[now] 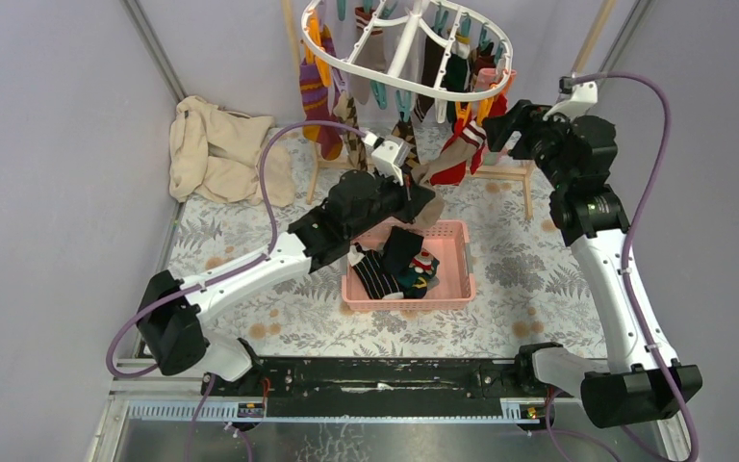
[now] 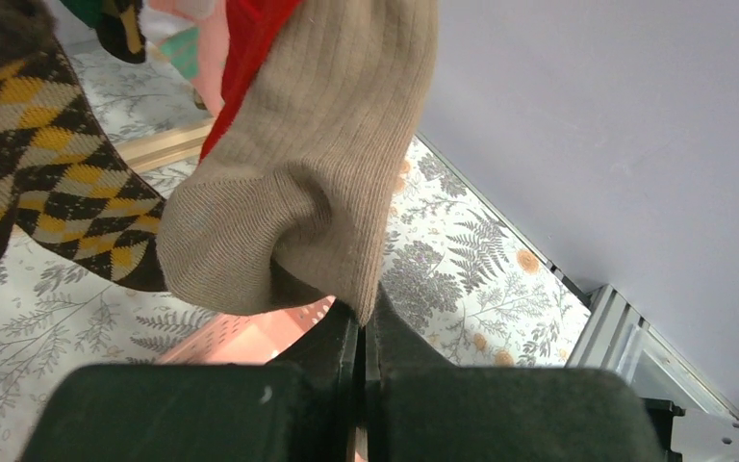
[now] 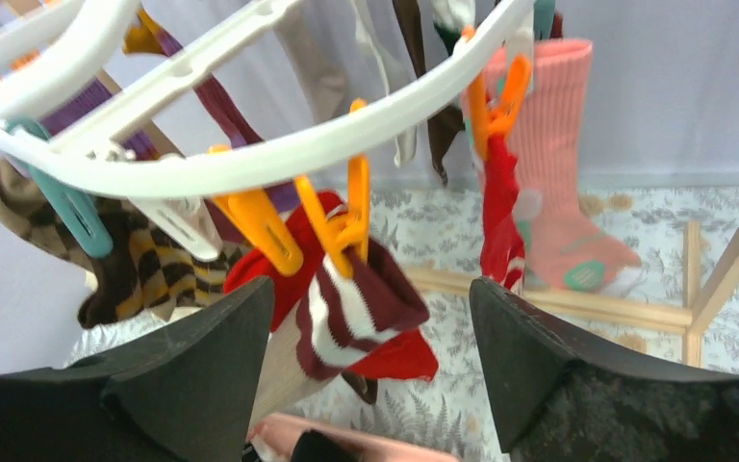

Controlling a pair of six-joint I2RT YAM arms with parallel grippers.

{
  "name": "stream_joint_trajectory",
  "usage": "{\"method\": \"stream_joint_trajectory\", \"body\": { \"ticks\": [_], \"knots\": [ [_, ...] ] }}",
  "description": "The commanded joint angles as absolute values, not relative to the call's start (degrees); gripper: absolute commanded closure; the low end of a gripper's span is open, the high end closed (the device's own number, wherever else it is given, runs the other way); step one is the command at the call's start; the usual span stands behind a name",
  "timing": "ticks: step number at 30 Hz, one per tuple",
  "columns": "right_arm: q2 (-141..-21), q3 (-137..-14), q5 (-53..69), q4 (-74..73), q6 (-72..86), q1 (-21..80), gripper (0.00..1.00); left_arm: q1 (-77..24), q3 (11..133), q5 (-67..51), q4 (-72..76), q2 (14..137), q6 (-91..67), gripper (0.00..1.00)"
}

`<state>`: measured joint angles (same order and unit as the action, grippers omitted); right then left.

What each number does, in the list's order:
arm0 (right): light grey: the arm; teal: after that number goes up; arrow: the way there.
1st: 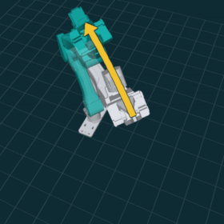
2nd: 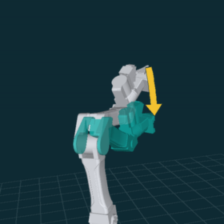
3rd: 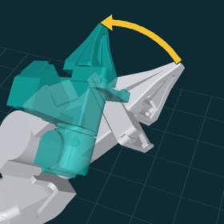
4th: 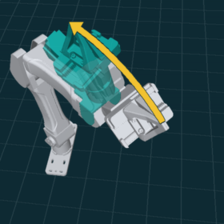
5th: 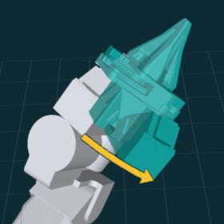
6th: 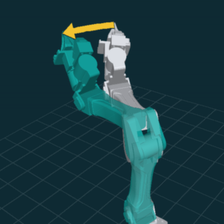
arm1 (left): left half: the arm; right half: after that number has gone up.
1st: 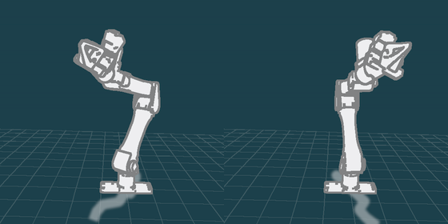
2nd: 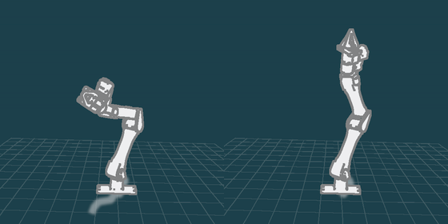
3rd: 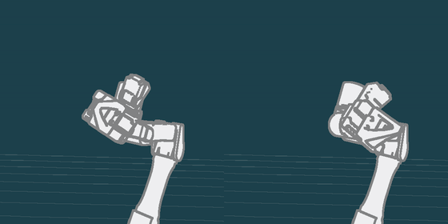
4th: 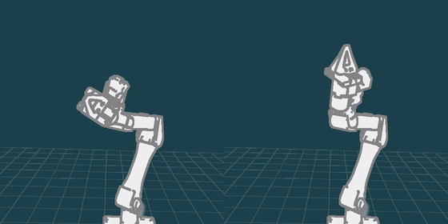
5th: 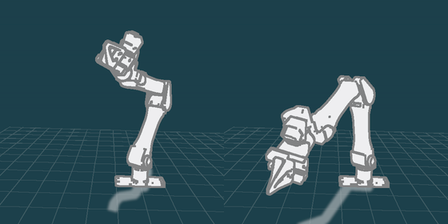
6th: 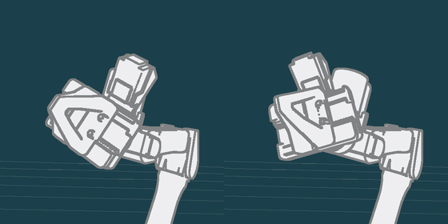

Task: Remove the socks clipped to the hanger
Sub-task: Remove the sock from the hanger.

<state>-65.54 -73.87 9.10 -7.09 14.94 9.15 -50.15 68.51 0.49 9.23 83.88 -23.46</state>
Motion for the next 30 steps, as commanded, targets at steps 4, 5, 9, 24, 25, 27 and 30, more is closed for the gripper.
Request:
{"method": "stream_joint_trajectory", "body": {
  "ticks": [4,5,9,24,25,27,30],
  "knots": [
    [-66.7,-74.8,18.5,6.5,18.7,5.7,0.29,-48.0,66.4,0.3,9.3,80.5,-23.0,1.00],
    [-67.5,-74.9,19.2,7.2,19.2,5.4,0.31,-47.9,66.3,0.3,9.1,80.2,-23.0,1.00],
    [-69.6,-75.3,23.2,9.8,21.5,4.8,0.38,-47.2,65.8,0.3,8.6,79.1,-23.0,1.00],
    [-72.0,-74.7,26.2,12.7,23.6,4.7,0.34,-46.6,65.8,-1.4,8.2,78.8,-23.0,1.00],
    [-71.9,-74.5,26.4,12.9,23.7,4.7,0.35,-46.7,65.9,-1.5,8.3,78.9,-23.0,1.00],
    [-71.9,-74.1,27.0,13.2,24.1,4.7,0.37,-46.7,65.9,-1.6,8.3,79.1,-23.0,1.00],
    [-72.1,-73.7,27.9,13.4,24.4,5.0,0.40,-46.7,65.9,-1.6,8.3,79.2,-23.1,1.00]
  ]
}}
